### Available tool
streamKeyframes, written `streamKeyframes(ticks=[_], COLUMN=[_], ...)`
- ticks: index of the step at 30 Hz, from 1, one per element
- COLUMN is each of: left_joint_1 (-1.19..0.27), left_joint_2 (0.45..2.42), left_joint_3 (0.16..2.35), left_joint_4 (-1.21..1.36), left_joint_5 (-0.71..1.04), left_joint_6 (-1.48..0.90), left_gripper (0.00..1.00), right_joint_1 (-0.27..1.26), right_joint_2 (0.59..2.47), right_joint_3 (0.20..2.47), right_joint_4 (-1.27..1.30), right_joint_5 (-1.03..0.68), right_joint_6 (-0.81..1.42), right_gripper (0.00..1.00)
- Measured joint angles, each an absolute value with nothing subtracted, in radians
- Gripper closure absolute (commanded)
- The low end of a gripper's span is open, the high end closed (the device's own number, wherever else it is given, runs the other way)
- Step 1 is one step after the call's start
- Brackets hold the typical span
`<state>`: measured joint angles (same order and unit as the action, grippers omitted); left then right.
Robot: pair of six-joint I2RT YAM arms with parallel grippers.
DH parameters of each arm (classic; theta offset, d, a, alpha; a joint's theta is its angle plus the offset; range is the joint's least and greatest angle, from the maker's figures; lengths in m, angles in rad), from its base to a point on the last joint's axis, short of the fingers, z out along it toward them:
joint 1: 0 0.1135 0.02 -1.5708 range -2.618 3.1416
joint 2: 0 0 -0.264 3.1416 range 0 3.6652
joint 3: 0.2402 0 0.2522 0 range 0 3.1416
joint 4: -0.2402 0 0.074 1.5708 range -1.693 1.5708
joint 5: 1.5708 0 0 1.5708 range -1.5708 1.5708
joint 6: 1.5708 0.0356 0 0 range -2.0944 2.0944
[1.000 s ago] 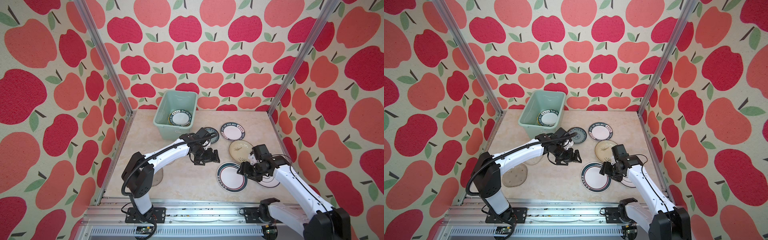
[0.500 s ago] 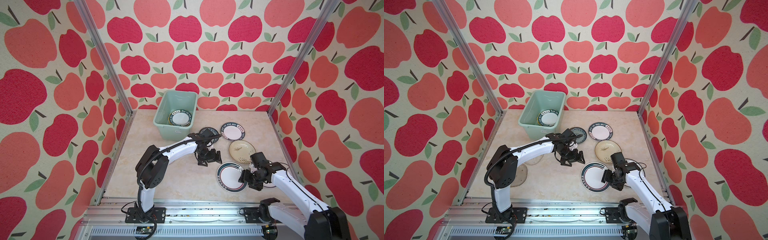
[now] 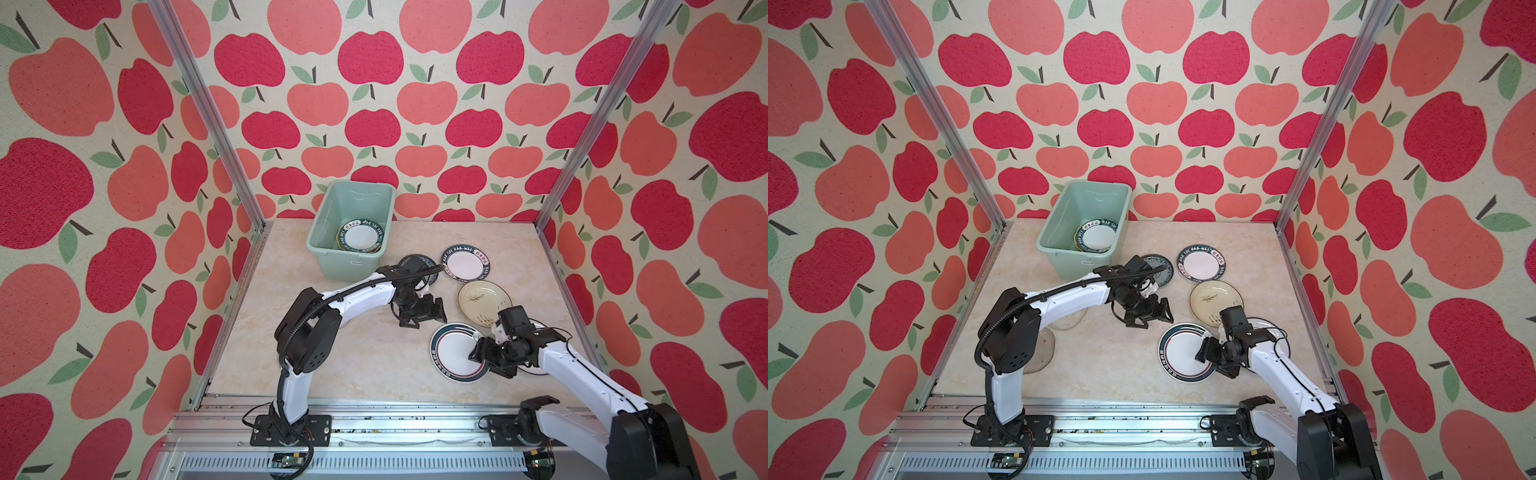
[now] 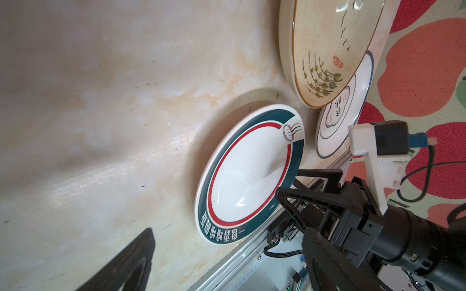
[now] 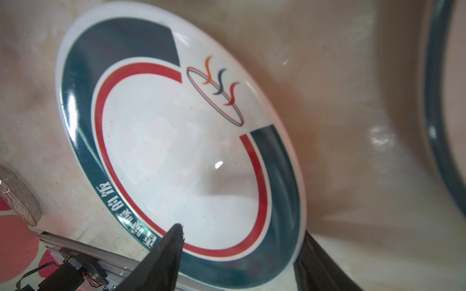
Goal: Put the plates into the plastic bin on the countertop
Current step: 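Close both grippers on opposite rims of the red-and-green rimmed plate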
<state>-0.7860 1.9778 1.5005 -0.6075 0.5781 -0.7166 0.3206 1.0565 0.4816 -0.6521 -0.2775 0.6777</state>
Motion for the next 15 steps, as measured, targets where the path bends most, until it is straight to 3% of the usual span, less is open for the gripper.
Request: streamKeyframes(ticks=[15], left_joint_1=[-0.76], left_joint_2=[2.037], left_joint_3=[1.437], left_joint_4=[-0.472], left_joint_5=[0.672], left_joint_6=[-0.785], left_gripper=[0.1], right_joint_1=[0.321], right_joint_2=[1.087], right_joint_3=[0.464], right_joint_4=[-0.528], right_joint_5=[-0.38], right_joint_6=[0.661], right_gripper=[0.31])
